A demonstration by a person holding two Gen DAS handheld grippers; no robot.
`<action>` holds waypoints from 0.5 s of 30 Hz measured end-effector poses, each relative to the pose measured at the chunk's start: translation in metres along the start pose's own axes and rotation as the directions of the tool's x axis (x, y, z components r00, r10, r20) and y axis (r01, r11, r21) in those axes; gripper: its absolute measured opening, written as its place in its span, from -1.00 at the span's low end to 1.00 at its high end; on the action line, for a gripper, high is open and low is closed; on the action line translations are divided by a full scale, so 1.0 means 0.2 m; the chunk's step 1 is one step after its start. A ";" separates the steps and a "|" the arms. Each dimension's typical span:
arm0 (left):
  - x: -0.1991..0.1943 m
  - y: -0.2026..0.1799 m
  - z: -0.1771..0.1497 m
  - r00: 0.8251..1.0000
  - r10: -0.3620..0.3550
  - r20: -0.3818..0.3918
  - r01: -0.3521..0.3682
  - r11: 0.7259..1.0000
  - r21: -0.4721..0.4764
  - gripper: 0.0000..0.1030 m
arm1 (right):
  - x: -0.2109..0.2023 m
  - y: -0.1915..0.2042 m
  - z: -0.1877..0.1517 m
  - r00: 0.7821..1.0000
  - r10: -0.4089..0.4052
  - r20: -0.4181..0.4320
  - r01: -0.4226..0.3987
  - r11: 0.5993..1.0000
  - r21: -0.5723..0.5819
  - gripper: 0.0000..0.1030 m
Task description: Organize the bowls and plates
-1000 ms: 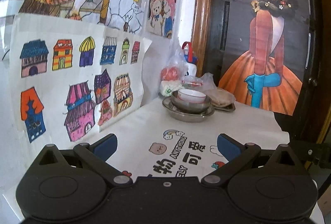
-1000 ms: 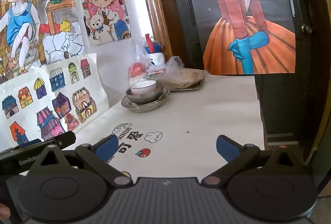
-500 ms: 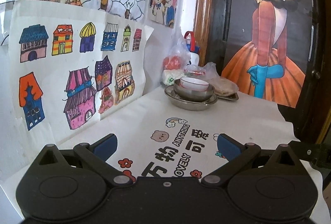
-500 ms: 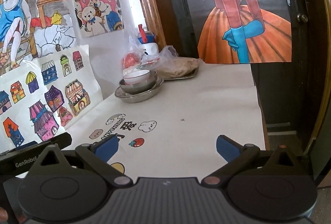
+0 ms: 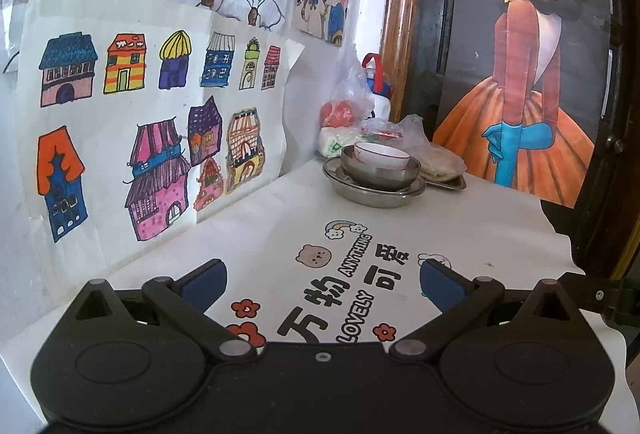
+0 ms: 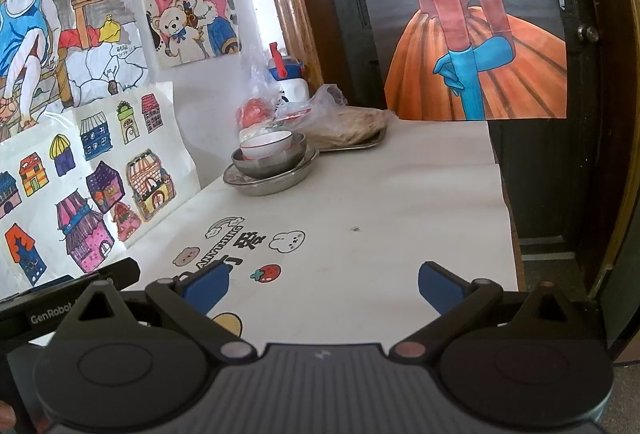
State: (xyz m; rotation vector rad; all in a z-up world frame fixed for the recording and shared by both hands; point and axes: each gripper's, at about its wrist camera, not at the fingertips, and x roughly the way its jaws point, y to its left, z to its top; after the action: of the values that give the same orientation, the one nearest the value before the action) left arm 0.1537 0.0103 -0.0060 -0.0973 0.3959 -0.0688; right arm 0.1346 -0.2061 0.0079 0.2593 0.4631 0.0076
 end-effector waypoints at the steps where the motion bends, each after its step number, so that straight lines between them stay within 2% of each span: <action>1: 0.00 0.00 0.00 1.000 0.001 0.000 -0.001 1.000 -0.001 0.98 | 0.00 0.00 0.00 1.000 0.001 0.000 -0.001 1.000 0.000 1.00; 15: 0.00 -0.01 0.00 1.000 0.000 0.001 0.000 1.000 0.000 0.98 | 0.00 0.00 0.00 1.000 0.001 -0.003 -0.001 1.000 0.001 1.00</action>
State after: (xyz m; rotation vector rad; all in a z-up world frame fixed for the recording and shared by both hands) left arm 0.1531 0.0090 -0.0056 -0.0970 0.3953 -0.0686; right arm 0.1351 -0.2060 0.0075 0.2604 0.4658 0.0084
